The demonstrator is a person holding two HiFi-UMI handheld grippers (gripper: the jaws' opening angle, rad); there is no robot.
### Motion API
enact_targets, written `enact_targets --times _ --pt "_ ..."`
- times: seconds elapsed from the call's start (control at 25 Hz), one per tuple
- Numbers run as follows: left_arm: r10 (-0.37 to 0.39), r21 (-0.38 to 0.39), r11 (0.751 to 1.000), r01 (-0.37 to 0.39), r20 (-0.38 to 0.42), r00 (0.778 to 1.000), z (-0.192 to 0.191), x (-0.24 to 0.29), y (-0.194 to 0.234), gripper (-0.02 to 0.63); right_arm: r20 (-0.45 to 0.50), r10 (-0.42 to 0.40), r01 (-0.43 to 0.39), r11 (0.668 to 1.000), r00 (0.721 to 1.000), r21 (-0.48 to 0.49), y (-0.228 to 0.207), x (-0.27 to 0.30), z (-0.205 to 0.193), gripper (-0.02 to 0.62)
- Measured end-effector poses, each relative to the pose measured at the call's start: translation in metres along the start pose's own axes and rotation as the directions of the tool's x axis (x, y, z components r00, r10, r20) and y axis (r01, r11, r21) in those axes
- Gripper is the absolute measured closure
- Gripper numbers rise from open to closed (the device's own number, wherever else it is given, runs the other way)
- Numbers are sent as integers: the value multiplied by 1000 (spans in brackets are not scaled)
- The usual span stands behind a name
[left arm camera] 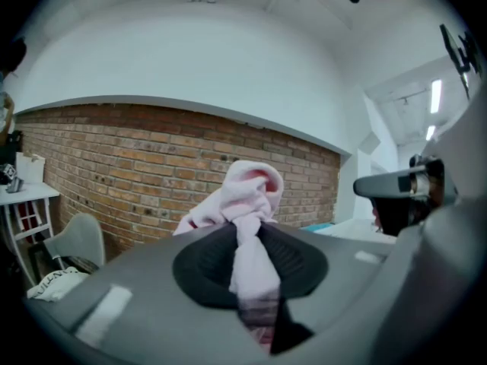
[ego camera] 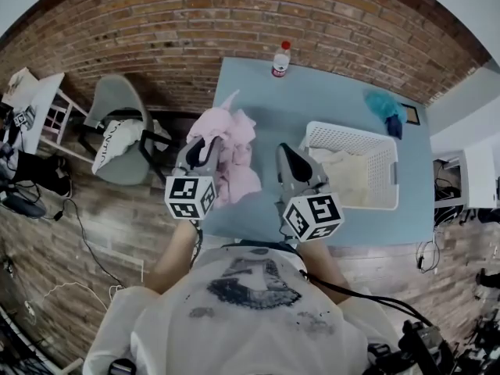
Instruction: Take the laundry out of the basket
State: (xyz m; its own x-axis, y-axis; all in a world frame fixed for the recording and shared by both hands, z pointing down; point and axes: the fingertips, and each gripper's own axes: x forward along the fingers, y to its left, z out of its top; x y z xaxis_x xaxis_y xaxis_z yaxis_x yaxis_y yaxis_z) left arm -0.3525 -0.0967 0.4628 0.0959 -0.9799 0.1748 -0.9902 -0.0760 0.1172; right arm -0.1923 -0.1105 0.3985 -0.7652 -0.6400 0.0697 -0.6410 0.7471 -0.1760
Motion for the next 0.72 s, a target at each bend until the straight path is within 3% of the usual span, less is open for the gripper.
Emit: enact_targets --times 0.28,0.72 --pt "-27 -43 999 24 -81 996 -41 14 -5 535 -43 -30 30 999 999 20 -11 -1 -18 598" --pt "-42 -40 999 35 -191 981 -88 42 -9 534 -105 -67 73 996 992 53 -30 1 -42 598"
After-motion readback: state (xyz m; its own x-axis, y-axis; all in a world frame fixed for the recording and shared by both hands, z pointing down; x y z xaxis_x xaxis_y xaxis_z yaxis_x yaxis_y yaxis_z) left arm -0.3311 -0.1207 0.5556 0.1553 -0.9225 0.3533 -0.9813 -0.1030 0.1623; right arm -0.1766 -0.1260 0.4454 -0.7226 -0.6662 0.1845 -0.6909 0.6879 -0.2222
